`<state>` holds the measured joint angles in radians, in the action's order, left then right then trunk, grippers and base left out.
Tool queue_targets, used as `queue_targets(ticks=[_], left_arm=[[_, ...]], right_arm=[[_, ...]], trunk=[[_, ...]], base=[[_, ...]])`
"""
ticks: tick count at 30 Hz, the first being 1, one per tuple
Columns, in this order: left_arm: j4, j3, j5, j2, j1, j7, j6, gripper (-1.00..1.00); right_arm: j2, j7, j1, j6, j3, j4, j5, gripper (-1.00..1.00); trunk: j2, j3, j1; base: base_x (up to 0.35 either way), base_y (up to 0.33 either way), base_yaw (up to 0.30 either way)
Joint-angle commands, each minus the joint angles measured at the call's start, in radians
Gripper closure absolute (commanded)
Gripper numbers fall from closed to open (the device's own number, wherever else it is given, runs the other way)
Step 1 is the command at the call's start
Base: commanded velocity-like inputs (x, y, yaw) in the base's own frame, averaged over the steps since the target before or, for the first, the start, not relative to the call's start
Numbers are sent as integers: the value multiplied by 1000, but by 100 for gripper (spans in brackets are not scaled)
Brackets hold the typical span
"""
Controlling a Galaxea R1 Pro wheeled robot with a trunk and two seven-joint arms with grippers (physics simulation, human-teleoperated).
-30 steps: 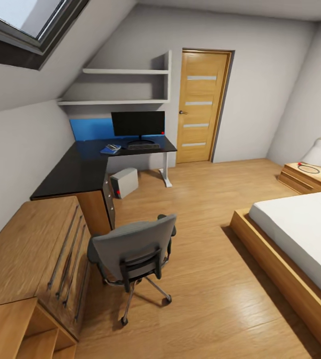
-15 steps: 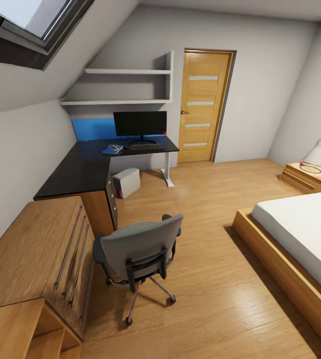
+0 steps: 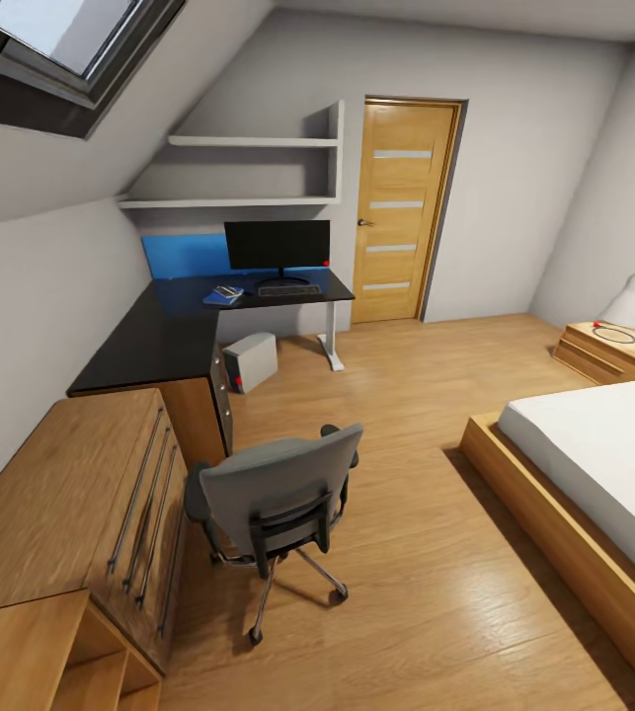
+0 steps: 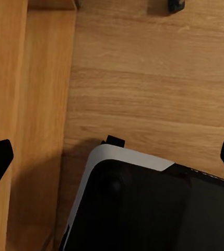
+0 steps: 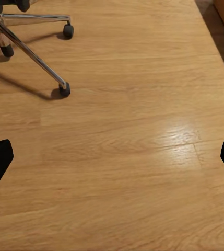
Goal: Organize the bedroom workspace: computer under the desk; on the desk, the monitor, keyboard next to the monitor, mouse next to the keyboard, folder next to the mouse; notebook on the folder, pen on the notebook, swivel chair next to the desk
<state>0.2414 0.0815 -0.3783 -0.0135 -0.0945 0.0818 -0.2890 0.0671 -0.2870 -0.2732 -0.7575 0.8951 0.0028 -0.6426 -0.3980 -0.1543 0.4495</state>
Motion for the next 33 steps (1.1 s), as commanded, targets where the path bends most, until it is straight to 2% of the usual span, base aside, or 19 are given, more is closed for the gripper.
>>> queue_targets(ticks=[1, 5, 10, 33], left_arm=[[1, 8, -4, 2, -1, 8, -6, -100], [1, 8, -5, 19, -1, 10, -13, -100], [1, 9, -5, 27, -1, 11, -16, -100], [-2, 9, -8, 32, -1, 15, -1, -100]], right_arm=[[0, -9, -1, 0, 8, 0, 0, -100], [0, -9, -1, 0, 8, 0, 0, -100], [-1, -9, -1, 0, 8, 0, 0, -100], [-1, -9, -1, 1, 8, 0, -2, -100]], trunk=[[-2, -2, 1], [-2, -2, 1], [-2, -2, 1], [-163, -74, 89]], base=[[0, 0, 0], [0, 0, 0], [0, 0, 0], [0, 0, 0]])
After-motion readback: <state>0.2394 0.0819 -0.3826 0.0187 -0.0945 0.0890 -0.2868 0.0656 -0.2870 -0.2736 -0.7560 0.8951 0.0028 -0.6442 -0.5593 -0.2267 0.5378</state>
